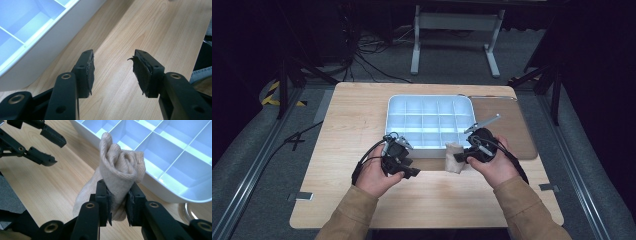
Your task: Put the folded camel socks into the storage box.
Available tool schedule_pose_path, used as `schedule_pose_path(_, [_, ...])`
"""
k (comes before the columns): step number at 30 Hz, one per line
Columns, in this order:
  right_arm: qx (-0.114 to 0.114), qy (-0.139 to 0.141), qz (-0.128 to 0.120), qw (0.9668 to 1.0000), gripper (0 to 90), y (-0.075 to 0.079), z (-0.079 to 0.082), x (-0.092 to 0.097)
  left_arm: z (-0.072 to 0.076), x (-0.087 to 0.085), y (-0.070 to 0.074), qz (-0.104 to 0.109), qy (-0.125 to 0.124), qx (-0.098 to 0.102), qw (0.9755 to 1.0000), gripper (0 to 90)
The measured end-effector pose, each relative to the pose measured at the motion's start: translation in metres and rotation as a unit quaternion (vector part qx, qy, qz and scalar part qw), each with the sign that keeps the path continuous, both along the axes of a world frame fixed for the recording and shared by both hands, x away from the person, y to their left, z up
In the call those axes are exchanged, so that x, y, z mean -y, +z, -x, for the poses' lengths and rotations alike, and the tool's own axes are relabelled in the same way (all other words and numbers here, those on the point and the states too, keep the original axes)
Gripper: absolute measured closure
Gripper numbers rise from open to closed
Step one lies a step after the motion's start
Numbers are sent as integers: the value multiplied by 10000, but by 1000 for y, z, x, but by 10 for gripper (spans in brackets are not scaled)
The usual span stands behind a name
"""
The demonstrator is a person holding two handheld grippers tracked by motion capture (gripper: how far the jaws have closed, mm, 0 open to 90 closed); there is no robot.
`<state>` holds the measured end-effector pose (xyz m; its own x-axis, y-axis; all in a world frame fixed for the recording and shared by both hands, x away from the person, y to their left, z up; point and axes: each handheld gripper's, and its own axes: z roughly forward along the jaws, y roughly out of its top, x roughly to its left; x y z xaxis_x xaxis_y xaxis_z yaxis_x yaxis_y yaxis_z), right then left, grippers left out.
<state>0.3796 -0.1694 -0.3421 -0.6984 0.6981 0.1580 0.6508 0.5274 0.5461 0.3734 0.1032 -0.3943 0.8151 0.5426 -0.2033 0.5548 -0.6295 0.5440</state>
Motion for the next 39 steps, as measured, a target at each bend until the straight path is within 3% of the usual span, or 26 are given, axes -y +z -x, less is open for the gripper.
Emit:
schedule_pose_path(15, [191, -238, -58, 9995, 746, 16, -21, 21, 2, -7, 1, 34, 112, 18, 9999, 520])
schedule_pose_path(30, [280, -473, 181, 9983, 745, 27, -55, 39, 5, -17, 3, 44, 254, 23, 9997, 520])
schedule_pose_path(39, [275, -477, 345, 9979, 743, 30, -72, 41, 8, -25, 4, 54, 339, 34, 9994, 520])
